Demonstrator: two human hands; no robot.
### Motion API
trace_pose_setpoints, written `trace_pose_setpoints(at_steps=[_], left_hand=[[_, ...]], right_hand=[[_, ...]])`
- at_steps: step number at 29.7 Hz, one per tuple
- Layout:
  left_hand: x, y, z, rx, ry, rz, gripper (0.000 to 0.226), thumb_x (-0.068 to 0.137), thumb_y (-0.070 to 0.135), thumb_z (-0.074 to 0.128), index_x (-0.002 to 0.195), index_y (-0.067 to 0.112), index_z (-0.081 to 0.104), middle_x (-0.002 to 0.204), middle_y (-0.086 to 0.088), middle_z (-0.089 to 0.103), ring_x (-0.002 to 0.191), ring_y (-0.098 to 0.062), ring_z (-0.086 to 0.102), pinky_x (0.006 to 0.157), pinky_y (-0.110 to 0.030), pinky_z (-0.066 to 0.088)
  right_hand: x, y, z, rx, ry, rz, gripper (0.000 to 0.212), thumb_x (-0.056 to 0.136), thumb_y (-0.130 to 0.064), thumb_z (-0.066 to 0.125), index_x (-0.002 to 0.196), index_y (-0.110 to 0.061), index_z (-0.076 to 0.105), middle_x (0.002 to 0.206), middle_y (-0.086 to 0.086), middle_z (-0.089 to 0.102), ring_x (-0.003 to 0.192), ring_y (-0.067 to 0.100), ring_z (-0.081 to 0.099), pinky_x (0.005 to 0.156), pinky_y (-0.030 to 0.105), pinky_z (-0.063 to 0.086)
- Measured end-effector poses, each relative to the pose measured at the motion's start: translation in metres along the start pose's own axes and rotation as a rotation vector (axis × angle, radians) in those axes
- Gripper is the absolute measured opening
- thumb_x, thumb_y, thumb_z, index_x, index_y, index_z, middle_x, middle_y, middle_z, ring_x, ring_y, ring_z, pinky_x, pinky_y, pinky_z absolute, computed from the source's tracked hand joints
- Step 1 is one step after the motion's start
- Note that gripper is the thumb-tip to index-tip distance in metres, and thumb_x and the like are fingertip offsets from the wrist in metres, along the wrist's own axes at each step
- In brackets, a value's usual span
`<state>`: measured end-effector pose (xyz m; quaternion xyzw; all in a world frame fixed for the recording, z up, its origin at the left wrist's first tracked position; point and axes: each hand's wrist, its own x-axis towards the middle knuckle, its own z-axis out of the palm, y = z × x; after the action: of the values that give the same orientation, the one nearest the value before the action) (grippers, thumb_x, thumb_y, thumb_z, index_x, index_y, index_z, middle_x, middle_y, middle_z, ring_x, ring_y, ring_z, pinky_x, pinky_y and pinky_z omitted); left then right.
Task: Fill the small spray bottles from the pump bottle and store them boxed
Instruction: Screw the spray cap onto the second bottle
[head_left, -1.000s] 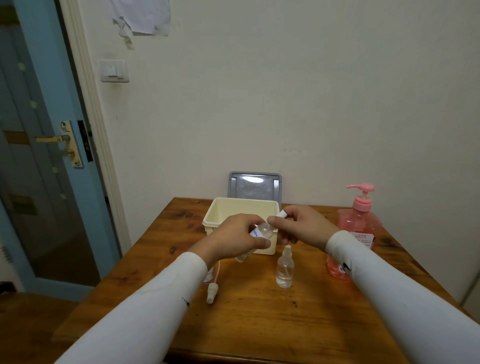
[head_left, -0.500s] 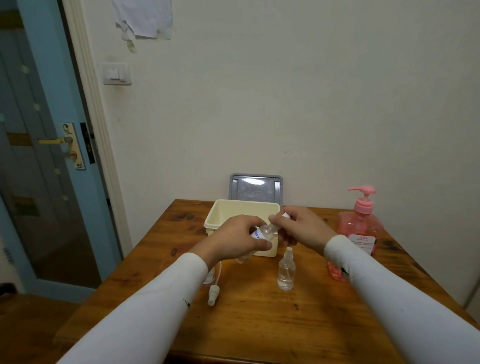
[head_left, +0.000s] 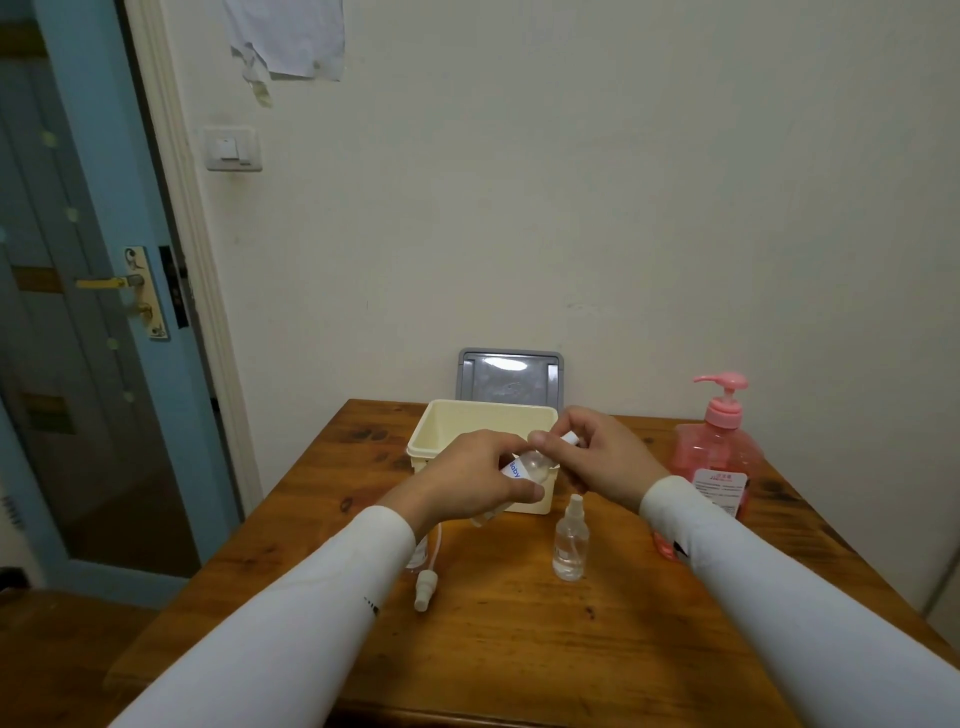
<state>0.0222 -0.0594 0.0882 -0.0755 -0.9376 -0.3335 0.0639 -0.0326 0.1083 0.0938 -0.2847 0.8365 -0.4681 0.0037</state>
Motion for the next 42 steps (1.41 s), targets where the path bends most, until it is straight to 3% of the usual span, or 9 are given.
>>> trace_pose_setpoints(at_steps=[3, 8, 13, 17, 20, 26, 32, 37, 42], left_hand=[[-0.001, -0.001, 0.001, 0.001, 0.000, -0.006, 0.043, 0.084, 0.035, 0.071, 0.124, 0.022, 0.060, 0.108, 0.001, 0.065, 0.091, -0.015, 0.062, 0.078, -0.025, 0.054], [-0.001, -0.007, -0.002, 0.018, 0.011, -0.021, 0.043, 0.083, 0.034, 0.072, 0.122, 0.022, 0.060, 0.108, 0.002, 0.064, 0.092, -0.014, 0.061, 0.078, -0.024, 0.053], [-0.002, -0.004, 0.000, 0.024, 0.008, -0.013, 0.044, 0.084, 0.033, 0.071, 0.125, 0.023, 0.059, 0.110, 0.002, 0.063, 0.093, -0.013, 0.060, 0.078, -0.022, 0.051], [-0.004, -0.003, 0.002, 0.012, 0.004, -0.014, 0.044, 0.084, 0.032, 0.071, 0.126, 0.022, 0.059, 0.112, 0.001, 0.064, 0.095, -0.015, 0.060, 0.081, -0.024, 0.051], [-0.004, -0.001, 0.002, 0.004, 0.009, -0.008, 0.042, 0.084, 0.033, 0.070, 0.124, 0.021, 0.060, 0.111, 0.000, 0.065, 0.093, -0.015, 0.061, 0.081, -0.025, 0.052], [-0.002, -0.003, -0.003, 0.013, 0.031, -0.027, 0.042, 0.083, 0.033, 0.071, 0.122, 0.023, 0.060, 0.105, 0.005, 0.061, 0.091, -0.013, 0.059, 0.077, -0.021, 0.051], [-0.005, 0.001, 0.001, 0.000, 0.028, 0.007, 0.042, 0.085, 0.032, 0.070, 0.124, 0.023, 0.060, 0.111, 0.002, 0.063, 0.092, -0.013, 0.059, 0.077, -0.020, 0.049], [-0.004, 0.001, 0.002, 0.001, 0.023, 0.005, 0.043, 0.085, 0.033, 0.071, 0.125, 0.023, 0.060, 0.112, 0.002, 0.064, 0.093, -0.013, 0.059, 0.076, -0.019, 0.048], [-0.003, 0.000, 0.007, 0.045, 0.032, 0.016, 0.043, 0.083, 0.034, 0.072, 0.123, 0.024, 0.061, 0.111, 0.003, 0.063, 0.094, -0.013, 0.057, 0.081, -0.024, 0.050]], right_hand=[[-0.001, 0.000, 0.000, 0.011, -0.020, 0.049, 0.036, 0.087, -0.048, 0.058, 0.092, -0.011, 0.059, 0.068, 0.006, 0.070, 0.055, 0.013, 0.063, 0.055, 0.022, 0.051], [0.003, -0.004, -0.011, 0.110, -0.242, 0.112, 0.023, 0.090, -0.024, 0.061, 0.104, -0.007, 0.058, 0.083, 0.011, 0.074, 0.071, 0.020, 0.071, 0.065, 0.025, 0.056], [0.002, -0.001, -0.008, -0.082, -0.174, 0.126, 0.039, 0.088, -0.047, 0.057, 0.098, -0.010, 0.062, 0.075, 0.003, 0.071, 0.064, 0.013, 0.068, 0.062, 0.020, 0.054], [0.004, 0.000, 0.000, -0.106, -0.060, 0.058, 0.026, 0.088, -0.047, 0.058, 0.095, -0.022, 0.060, 0.081, 0.003, 0.069, 0.066, 0.014, 0.064, 0.057, 0.019, 0.050], [0.003, -0.001, 0.004, -0.147, -0.003, 0.042, 0.034, 0.090, -0.053, 0.051, 0.083, -0.021, 0.058, 0.069, 0.004, 0.068, 0.056, 0.013, 0.062, 0.055, 0.022, 0.049], [0.004, -0.003, -0.006, -0.003, -0.186, 0.091, 0.023, 0.091, -0.031, 0.058, 0.101, -0.010, 0.062, 0.079, 0.007, 0.071, 0.066, 0.016, 0.067, 0.064, 0.024, 0.055], [0.002, 0.001, -0.004, -0.141, -0.125, 0.136, 0.055, 0.090, -0.059, 0.044, 0.075, -0.010, 0.065, 0.052, 0.000, 0.060, 0.045, 0.011, 0.054, 0.052, 0.020, 0.044], [0.004, 0.001, 0.000, -0.170, 0.001, 0.051, 0.038, 0.090, -0.053, 0.051, 0.086, -0.017, 0.061, 0.066, 0.000, 0.066, 0.052, 0.010, 0.061, 0.052, 0.019, 0.046], [0.007, -0.001, 0.004, -0.416, -0.045, 0.142, 0.060, 0.094, -0.060, 0.032, 0.066, -0.015, 0.060, 0.045, -0.003, 0.056, 0.037, 0.006, 0.051, 0.049, 0.016, 0.040]])
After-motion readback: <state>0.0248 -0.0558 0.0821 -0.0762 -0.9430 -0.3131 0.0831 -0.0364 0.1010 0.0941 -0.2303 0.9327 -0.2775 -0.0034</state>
